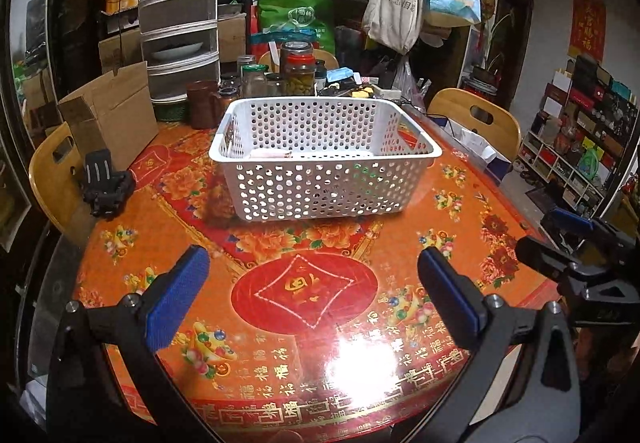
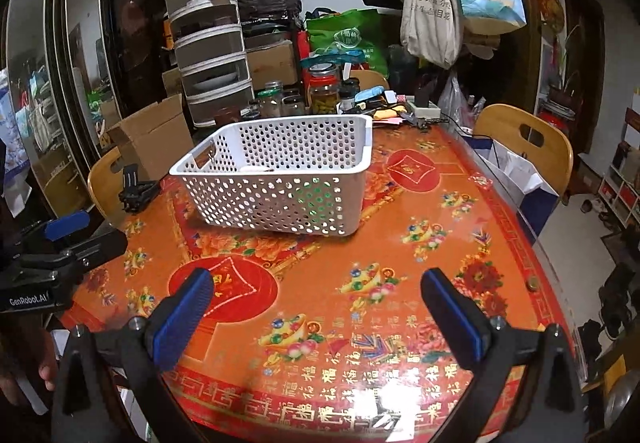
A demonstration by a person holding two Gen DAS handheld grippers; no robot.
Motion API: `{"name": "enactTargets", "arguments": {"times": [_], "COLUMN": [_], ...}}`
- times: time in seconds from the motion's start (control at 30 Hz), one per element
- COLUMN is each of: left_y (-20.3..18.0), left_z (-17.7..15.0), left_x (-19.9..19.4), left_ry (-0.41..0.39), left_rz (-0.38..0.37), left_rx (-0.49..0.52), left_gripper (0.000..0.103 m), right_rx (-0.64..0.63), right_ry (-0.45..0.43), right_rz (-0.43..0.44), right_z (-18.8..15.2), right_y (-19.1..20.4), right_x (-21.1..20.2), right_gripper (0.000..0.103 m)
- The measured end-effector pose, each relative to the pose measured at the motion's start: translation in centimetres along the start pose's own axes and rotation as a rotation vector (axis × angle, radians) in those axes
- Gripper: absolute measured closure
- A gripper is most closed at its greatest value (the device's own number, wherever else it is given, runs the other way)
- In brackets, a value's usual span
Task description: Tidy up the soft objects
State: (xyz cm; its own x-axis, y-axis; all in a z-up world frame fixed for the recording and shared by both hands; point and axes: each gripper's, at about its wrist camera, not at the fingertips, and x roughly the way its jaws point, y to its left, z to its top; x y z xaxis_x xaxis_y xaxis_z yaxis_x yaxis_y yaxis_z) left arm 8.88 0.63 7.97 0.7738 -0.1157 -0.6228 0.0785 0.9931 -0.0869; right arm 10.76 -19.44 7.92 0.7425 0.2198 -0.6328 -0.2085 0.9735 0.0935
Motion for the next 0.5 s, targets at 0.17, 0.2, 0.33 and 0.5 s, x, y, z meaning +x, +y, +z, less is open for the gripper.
{"name": "enactTargets", "arguments": {"times": [0.17,0.2,0.33,0.5], "left_y": [0.9,1.0,1.3,1.3], "left_z": [0.4,0.5,0.6,0.5], "left_x": [0.8,0.9,1.0,1.0], "left_ry": [0.006,0.007,0.011,0.009], "left_rz": [0.005,0.004,0.004,-0.006], "left_rx": [-0.017,-0.020,-0.021,-0.022], "left_gripper": [0.000,0.000,0.000,0.000], "right_rx": [-0.001,-0.001,-0.008,-0.020], "right_ry": [0.006,0.006,0.005,0.006], "right_rz": [0.013,0.015,0.018,0.020], "right_z": [0.1,0.1,0.2,0.2], "right_y": [0.3,0.3,0.7,1.0], "right_x": [0.3,0.3,0.3,0.2], "right_gripper": [0.000,0.000,0.000,0.000]}}
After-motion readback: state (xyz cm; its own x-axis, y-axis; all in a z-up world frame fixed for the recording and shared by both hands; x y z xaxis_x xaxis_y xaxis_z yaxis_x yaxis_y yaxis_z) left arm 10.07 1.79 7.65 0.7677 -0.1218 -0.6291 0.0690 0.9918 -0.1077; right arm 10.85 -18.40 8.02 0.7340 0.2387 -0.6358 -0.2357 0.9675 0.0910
